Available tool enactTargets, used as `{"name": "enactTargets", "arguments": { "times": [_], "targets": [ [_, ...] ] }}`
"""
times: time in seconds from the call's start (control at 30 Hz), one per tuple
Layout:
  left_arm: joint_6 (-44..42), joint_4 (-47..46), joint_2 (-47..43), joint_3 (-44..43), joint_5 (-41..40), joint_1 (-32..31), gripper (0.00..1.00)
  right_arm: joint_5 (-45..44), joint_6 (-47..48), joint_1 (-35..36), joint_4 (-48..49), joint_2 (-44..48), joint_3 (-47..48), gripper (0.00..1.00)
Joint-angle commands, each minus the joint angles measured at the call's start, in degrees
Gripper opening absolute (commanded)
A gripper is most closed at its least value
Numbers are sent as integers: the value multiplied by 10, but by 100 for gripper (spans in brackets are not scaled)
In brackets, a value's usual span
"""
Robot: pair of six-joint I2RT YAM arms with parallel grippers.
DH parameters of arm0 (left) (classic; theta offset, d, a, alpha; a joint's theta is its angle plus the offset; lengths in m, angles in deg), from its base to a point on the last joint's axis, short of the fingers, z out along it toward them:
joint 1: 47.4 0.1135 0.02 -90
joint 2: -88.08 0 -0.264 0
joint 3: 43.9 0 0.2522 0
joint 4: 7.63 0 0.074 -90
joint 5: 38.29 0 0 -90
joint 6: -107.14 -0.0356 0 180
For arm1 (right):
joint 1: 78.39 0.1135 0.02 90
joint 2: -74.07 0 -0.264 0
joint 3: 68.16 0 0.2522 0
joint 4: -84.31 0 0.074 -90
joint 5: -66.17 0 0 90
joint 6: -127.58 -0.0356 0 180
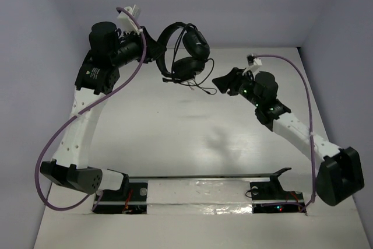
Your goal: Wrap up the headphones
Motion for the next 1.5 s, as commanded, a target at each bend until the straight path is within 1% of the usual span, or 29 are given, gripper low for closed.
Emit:
{"name": "enactTargets", "arguments": {
  "times": [0.0,0.07,0.1,0.13,0.17,0.3,0.33,0.4,0.43,0.47,0.5,0.53,0.57,0.63,0.7,0.77,0.8,0.83,0.87,0.9,0.93,1.0,1.03,1.1,1.13,1.2,1.3,1.37,1.47],
  "targets": [
    [32,-63,-30,-18,-4,0,0,-70,-2,-2,-44,73,15,57],
    [35,-67,-33,-17,-11,0,0,-57,-19,-2,-28,104,-6,56],
    [35,-68,-33,-18,-13,0,0,-36,-25,-2,-17,112,-14,51],
    [36,-70,-33,-21,-16,0,0,-21,-32,-2,-4,113,-34,18],
    [37,-71,-31,-22,-16,0,0,-6,-33,-2,26,112,-42,0],
    [35,-63,-20,-42,-19,0,0,45,-3,-2,86,71,-69,0],
    [36,-60,-18,-55,-21,0,0,47,9,-2,99,61,-71,15],
    [42,-60,-11,-69,-12,0,0,51,21,-2,139,33,-64,34],
    [45,-61,-7,-83,2,0,0,36,12,-2,139,0,-54,49],
    [47,-61,-4,-90,7,0,0,17,12,-2,120,-16,-36,55],
    [47,-57,-1,-98,11,0,0,-22,11,-9,97,-31,11,58],
    [48,-53,2,-111,19,0,0,-38,-10,-15,67,-47,36,64],
    [49,-49,6,-115,24,0,0,-33,-22,-21,39,-77,57,66],
    [52,-53,6,-111,34,0,0,51,-36,-21,34,-103,94,67],
    [52,-54,4,-105,36,0,0,90,-20,-14,54,-115,87,66],
    [55,-59,3,-96,48,0,0,106,36,-14,75,-109,58,69],
    [57,-61,3,-92,51,0,0,132,62,-14,59,-116,62,69],
    [57,-62,3,-89,55,0,0,165,129,-14,33,-125,73,68],
    [58,-61,3,-87,55,0,0,196,151,-14,-17,-135,105,68],
    [58,-61,3,-84,56,0,0,244,163,-14,-21,-150,114,68],
    [59,-61,4,-82,57,0,0,281,164,-14,-6,-159,115,63],
    [56,-59,3,-83,55,0,0,321,158,-14,-23,-176,140,51],
    [53,-52,3,-88,49,0,0,329,129,-14,-14,-182,138,32],
    [42,-43,4,-93,39,0,0,349,99,-14,38,-173,106,19],
    [41,-43,4,-93,35,0,0,350,64,-14,60,-159,91,8],
    [47,-56,0,-83,35,0,0,379,23,-8,131,-150,60,0],
    [54,-65,-1,-78,43,0,0,367,24,-8,140,-135,45,0],
    [54,-64,-2,-81,42,0,0,333,50,-8,110,-121,46,2],
    [47,-51,-4,-96,39,0,0,280,84,-8,69,-112,61,20]
  ]
}}
